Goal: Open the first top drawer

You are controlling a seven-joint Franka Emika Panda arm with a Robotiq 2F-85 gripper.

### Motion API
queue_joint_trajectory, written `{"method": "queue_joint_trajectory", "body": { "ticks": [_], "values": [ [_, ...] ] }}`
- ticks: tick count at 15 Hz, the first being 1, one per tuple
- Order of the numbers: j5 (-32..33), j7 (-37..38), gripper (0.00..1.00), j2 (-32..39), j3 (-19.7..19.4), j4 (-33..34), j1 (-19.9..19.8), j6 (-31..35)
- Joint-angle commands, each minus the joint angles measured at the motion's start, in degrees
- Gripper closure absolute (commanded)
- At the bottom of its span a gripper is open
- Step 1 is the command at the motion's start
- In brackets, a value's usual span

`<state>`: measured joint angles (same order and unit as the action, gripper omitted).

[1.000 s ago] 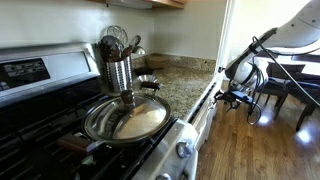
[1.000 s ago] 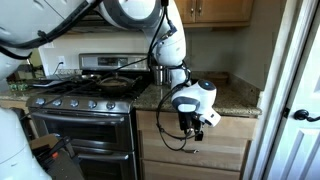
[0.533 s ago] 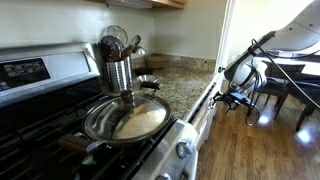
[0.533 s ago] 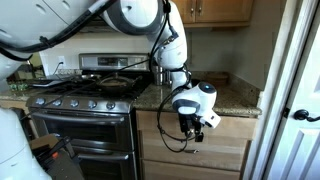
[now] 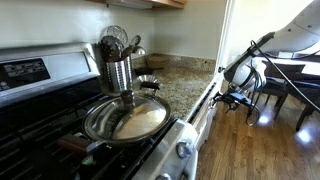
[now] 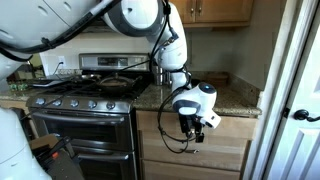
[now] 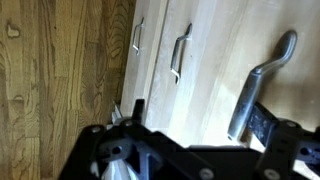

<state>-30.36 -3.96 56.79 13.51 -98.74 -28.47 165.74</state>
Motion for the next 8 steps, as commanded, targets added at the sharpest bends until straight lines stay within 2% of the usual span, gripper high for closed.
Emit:
{"method": "queue_joint_trajectory", "body": {
  "ticks": [1, 2, 3, 5, 8],
  "values": [
    [3.34, 4.50, 0.00, -3.54, -5.99, -3.19, 3.87, -3.48],
    [4.07, 6.28, 0.00, -3.89, -8.00, -3.27, 5.64, -3.75],
    [5.63, 9.37, 0.00, -4.47, -11.74, -3.49, 8.76, -5.28],
    [8.03, 11.84, 0.00, -5.32, -15.45, -3.74, 11.72, -7.69],
    [8.98, 15.09, 0.00, -6.27, -18.72, -4.93, 14.35, -9.57]
  ]
}}
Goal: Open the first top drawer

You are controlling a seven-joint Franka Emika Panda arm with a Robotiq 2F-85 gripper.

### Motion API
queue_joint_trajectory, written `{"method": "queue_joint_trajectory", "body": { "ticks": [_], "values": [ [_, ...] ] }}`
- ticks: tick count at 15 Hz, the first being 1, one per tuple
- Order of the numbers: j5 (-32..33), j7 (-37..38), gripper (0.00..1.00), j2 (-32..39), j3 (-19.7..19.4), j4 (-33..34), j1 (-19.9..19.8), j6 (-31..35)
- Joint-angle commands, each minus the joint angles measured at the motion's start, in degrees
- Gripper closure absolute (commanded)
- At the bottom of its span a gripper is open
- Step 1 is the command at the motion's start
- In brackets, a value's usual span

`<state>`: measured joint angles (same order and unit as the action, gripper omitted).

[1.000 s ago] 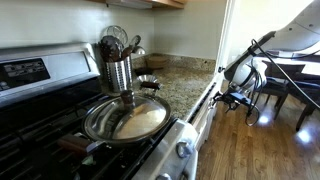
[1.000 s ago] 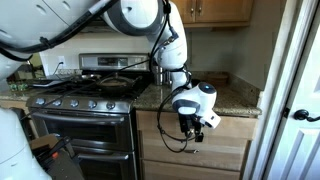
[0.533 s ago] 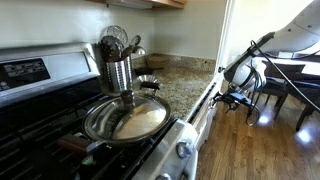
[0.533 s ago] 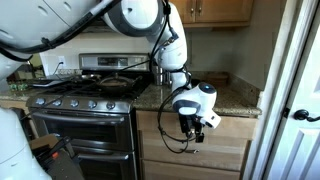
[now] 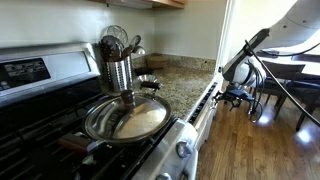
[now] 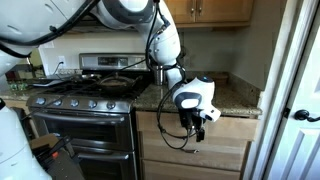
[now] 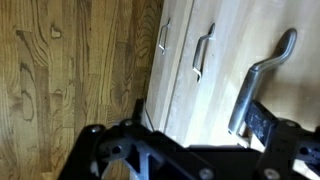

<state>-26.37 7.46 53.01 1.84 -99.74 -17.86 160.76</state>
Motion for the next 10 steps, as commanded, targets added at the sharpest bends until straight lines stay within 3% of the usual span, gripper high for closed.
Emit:
{"method": "queue_joint_trajectory", "body": {
  "ticks": [1, 6, 8, 10],
  "values": [
    [5.08, 3.98, 0.00, -2.51, -7.28, -4.06, 3.88, -4.83],
    [4.92, 3.84, 0.00, -2.89, -6.85, -5.20, 3.56, -4.52],
    [4.56, 1.34, 0.08, -3.46, -4.84, -5.81, 2.24, -3.74],
    [4.14, 2.51, 0.00, -3.45, -4.42, -4.09, 2.85, -3.50]
  ]
}}
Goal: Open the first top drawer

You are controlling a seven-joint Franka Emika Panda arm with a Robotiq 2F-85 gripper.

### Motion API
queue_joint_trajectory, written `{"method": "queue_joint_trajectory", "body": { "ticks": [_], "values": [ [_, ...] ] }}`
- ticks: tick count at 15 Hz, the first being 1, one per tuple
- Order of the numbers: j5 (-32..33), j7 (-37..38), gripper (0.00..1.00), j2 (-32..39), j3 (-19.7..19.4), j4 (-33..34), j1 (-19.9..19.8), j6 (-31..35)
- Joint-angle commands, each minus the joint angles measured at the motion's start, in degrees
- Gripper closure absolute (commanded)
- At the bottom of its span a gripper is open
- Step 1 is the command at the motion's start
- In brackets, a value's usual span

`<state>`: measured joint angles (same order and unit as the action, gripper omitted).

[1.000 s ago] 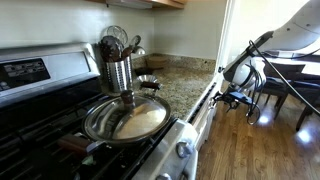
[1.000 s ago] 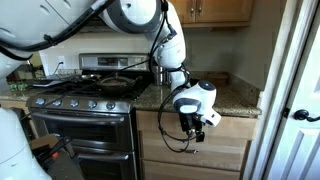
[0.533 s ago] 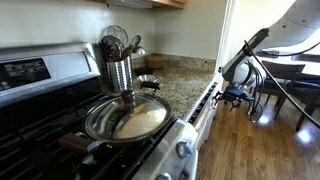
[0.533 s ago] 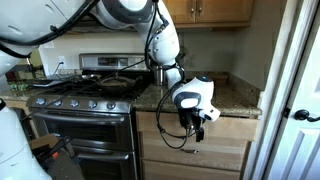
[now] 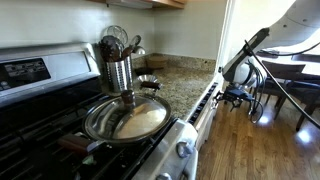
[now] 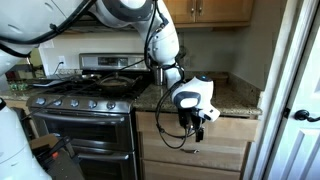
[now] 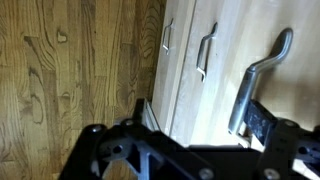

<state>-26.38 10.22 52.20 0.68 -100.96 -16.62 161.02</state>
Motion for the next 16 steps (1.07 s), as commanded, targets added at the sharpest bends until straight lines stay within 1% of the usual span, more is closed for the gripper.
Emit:
{"method": "queue_joint_trajectory", "body": {
  "ticks": [1, 2, 3, 4, 5, 6, 7, 8, 9, 11, 12, 14, 15, 16],
  "values": [
    [4.74, 2.60, 0.20, -2.24, -4.64, -0.24, 3.36, -6.60],
    [5.09, 4.22, 0.25, -1.74, -5.50, 1.54, 4.30, -8.40],
    [5.95, 6.52, 0.26, -1.16, -6.85, 3.69, 5.68, -11.62],
    [6.46, 7.64, 0.30, -0.80, -6.89, 4.93, 5.91, -14.23],
    [6.87, 10.08, 0.36, 0.52, -7.49, 7.61, 6.75, -16.67],
    [8.89, 10.46, 0.41, 0.93, -8.11, 10.08, 7.12, -20.64],
    [11.08, 11.03, 0.51, 2.01, -9.21, 12.20, 7.78, -24.52],
    [12.66, 10.91, 0.58, 2.70, -9.75, 13.54, 8.01, -27.50],
    [13.92, 10.21, 0.66, 3.17, -10.17, 13.92, 8.04, -29.31],
    [15.90, 8.44, 0.80, 3.36, -10.64, 13.00, 7.78, -30.58],
    [16.70, 8.10, 0.85, 3.55, -10.93, 12.50, 7.71, -30.52],
    [17.68, 6.27, 0.96, 2.63, -11.16, 9.71, 7.39, -28.33],
    [17.98, 5.27, 0.55, 1.27, -11.23, 7.35, 7.31, -26.66],
    [18.29, 4.68, 0.58, 0.40, -11.47, 5.89, 7.39, -25.50]
  ]
}}
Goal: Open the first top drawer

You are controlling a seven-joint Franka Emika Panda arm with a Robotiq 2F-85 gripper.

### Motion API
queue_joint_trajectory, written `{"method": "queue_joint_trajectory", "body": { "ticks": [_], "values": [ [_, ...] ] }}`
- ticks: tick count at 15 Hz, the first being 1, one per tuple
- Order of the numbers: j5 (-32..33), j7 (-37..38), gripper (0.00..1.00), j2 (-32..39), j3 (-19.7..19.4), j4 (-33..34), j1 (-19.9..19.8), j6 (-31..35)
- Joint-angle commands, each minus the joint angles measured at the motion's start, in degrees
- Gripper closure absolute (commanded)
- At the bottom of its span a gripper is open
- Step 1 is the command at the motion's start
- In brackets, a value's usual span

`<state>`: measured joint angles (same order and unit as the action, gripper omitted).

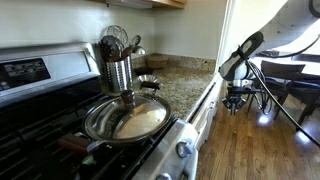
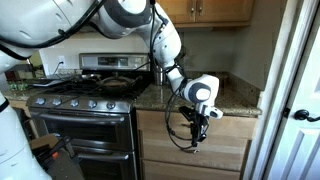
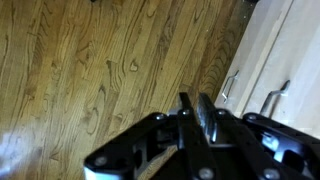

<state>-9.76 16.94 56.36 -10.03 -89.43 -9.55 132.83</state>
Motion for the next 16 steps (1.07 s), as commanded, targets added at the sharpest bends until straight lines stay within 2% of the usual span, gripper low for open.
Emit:
{"method": "queue_joint_trajectory", "body": {
  "ticks": [1, 6, 9, 10, 14, 15, 16],
  "values": [
    [1.85, -2.96, 0.57, -5.16, -0.85, -7.70, 0.34, 4.17],
    [0.03, -5.69, 0.26, -11.44, 0.13, -16.30, -0.66, 12.91],
    [-0.77, -6.64, 0.06, -15.48, 0.90, -20.48, -1.34, 15.49],
    [-0.87, -6.96, 0.02, -16.73, 1.12, -21.73, -1.49, 16.07],
    [-1.59, -7.64, 0.00, -20.02, 2.19, -23.32, -1.90, 17.00],
    [-0.07, -5.35, 0.00, -15.91, 0.68, -18.91, -0.72, 14.60],
    [-0.26, -5.53, 0.00, -16.73, 0.94, -19.34, -0.76, 14.85]
  ]
}}
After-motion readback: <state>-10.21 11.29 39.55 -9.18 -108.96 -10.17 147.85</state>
